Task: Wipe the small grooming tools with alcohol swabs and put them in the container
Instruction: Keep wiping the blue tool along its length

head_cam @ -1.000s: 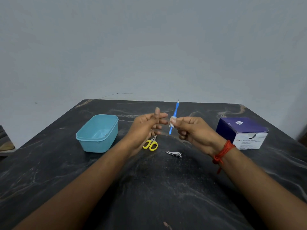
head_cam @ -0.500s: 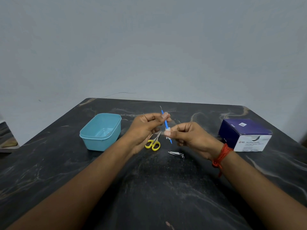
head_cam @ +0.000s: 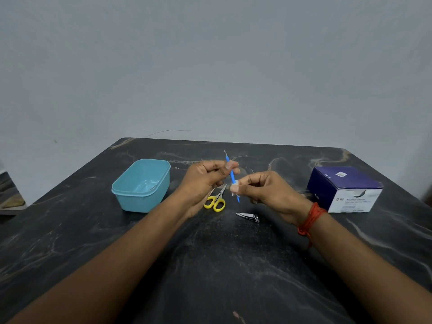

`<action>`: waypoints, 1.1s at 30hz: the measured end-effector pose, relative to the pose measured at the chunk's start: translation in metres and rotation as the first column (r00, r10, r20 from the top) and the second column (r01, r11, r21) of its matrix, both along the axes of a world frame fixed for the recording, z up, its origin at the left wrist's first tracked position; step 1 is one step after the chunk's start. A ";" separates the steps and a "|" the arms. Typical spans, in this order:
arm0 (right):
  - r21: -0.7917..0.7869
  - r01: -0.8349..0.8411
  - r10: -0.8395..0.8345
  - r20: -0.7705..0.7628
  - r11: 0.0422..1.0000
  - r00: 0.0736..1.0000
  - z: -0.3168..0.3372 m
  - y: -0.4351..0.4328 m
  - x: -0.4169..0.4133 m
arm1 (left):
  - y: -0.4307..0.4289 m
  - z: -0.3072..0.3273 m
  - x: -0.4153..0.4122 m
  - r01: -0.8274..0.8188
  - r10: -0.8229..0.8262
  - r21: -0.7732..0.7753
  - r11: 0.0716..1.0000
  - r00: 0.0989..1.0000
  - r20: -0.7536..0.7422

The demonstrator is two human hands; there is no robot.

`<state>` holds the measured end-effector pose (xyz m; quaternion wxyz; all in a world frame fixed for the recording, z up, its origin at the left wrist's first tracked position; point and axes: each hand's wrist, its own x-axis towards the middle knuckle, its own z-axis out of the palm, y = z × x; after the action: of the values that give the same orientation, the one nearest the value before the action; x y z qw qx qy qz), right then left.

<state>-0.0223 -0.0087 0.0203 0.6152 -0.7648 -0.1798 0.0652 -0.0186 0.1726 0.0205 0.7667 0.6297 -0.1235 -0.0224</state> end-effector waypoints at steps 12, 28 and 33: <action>-0.034 0.027 -0.025 0.065 0.999 0.998 0.001 0.004 -0.001 | -0.002 -0.001 0.001 -0.039 0.039 -0.009 0.999 0.999 0.029; -0.106 0.074 -0.057 0.154 0.992 0.987 0.002 -0.001 0.000 | -0.008 -0.004 -0.001 -0.098 0.098 -0.010 0.995 0.995 0.020; -0.142 0.061 -0.041 0.142 0.988 0.989 0.002 -0.002 0.002 | -0.004 -0.001 0.002 -0.137 0.138 -0.075 0.988 0.990 0.010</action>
<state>-0.0207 -0.0106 0.0220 0.5451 -0.8148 -0.1972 0.0093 -0.0168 0.1690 0.0200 0.7883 0.6079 -0.0864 0.0401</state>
